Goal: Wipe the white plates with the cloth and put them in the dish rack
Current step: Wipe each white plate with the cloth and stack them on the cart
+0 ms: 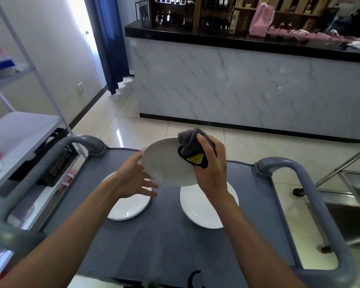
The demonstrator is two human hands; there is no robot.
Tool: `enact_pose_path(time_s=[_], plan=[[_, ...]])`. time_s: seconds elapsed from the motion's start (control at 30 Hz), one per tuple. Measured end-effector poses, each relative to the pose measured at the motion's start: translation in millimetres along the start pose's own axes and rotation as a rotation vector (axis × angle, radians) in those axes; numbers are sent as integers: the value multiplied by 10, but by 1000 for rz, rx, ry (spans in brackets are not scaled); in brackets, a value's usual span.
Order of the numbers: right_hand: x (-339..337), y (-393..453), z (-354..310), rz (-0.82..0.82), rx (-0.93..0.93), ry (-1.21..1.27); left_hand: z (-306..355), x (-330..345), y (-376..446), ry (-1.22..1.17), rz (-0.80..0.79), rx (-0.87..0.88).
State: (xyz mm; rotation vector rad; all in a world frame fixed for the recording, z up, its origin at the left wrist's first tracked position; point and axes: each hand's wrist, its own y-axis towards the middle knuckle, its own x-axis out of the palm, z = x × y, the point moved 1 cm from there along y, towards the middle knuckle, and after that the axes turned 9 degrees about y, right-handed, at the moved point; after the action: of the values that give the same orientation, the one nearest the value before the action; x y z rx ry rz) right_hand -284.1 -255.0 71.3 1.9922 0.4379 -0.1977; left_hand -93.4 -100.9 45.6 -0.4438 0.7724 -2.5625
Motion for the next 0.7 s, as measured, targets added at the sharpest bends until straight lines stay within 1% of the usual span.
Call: enact_pose_path(time_s=[0.1,0.3,0.43,0.5,0.57,0.67,0.7], plan=[[-37,-59,-1,-6,-45,-2,19,47,-37,47,-24,-73],[-118,-177,26,-22,-93,-12,-57,171,-57,-23,-46,-123],[-186,-210,2,-47,-164,-1,-79,236,-57,-26,-60,-115],[-213,-215,-7,-55,-188,-1,-70,276,-65,-37,-39,-89],[-240,-222,-1,-59,-189,-2,-61,342,-83,-129,-10,-51],[-275,-286,-4,-74,-197,10,-33,415,-95,-383,12,40],[-286,-315,-3,-98,-207,20,-21,419,-96,-425,24,68]])
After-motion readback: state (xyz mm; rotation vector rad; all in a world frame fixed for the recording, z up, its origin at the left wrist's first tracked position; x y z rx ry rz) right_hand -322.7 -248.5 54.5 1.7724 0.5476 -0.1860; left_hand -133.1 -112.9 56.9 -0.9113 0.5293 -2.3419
